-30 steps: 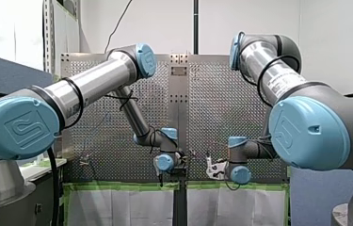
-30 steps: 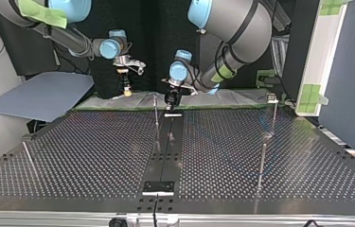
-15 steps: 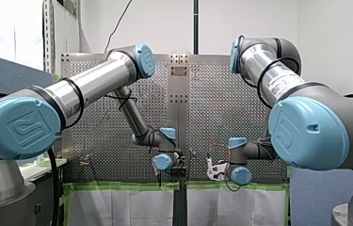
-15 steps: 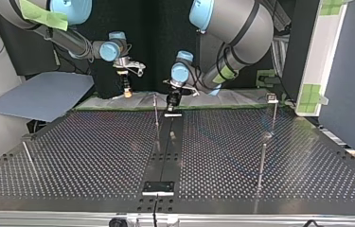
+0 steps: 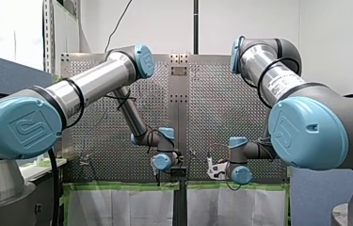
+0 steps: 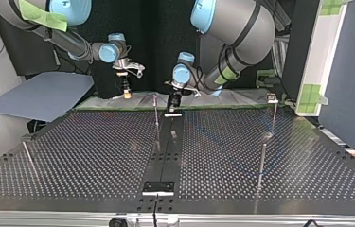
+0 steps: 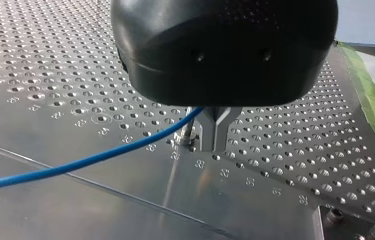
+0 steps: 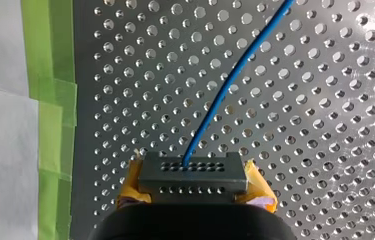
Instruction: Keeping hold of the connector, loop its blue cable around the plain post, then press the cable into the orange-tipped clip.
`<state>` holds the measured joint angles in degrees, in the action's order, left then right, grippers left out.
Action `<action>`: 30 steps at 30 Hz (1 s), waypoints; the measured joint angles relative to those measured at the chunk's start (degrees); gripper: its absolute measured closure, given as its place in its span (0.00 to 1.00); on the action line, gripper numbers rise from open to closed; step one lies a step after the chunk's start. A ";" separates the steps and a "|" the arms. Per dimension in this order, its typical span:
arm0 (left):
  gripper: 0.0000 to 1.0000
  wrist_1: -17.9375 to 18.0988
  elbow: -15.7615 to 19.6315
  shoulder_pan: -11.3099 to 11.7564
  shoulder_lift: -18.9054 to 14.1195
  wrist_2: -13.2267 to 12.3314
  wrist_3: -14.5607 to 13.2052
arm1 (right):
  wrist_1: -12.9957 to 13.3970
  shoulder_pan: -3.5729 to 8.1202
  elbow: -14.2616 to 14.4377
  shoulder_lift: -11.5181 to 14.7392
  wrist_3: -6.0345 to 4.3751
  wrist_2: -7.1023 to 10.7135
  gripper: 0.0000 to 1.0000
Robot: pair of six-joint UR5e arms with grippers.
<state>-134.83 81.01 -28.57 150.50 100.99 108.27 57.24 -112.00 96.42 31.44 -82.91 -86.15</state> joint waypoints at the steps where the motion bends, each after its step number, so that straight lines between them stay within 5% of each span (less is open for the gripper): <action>1: 1.00 0.00 0.00 0.02 0.00 -0.02 0.06 | 0.00 0.01 -0.05 0.00 -0.02 0.03 1.00; 19: 1.00 0.00 0.00 0.15 0.00 -0.72 0.79 | -0.53 0.15 -0.68 -0.09 0.06 0.36 1.00; 20: 0.86 0.00 0.00 0.15 0.00 -0.77 0.81 | -0.57 0.16 -0.68 -0.09 0.08 0.37 1.00; 21: 0.86 0.00 0.00 0.17 0.00 -0.92 0.84 | -0.59 0.15 -0.67 -0.09 0.08 0.37 1.00; 22: 0.60 -0.01 0.00 0.20 0.00 -1.09 0.88 | -0.59 0.16 -0.67 -0.10 0.09 0.36 1.00; 23: 0.47 -0.04 0.00 0.23 -0.02 -1.23 0.92 | -0.63 0.15 -0.66 -0.09 0.09 0.37 1.00; 24: 0.47 -0.21 0.00 0.25 -0.04 -1.22 0.88 | -0.65 0.16 -0.66 -0.09 0.10 0.36 1.00; 25: 0.31 -0.46 0.00 0.26 -0.04 -1.07 0.79 | -0.67 0.16 -0.66 -0.09 0.12 0.37 1.00; 30: 0.20 -2.76 -0.01 0.40 -0.07 1.10 -1.04 | -0.85 0.15 -0.65 -0.10 0.24 0.36 1.00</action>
<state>-137.59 81.01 -28.17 150.43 102.10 107.22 56.39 -111.85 95.77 31.35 -82.67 -85.79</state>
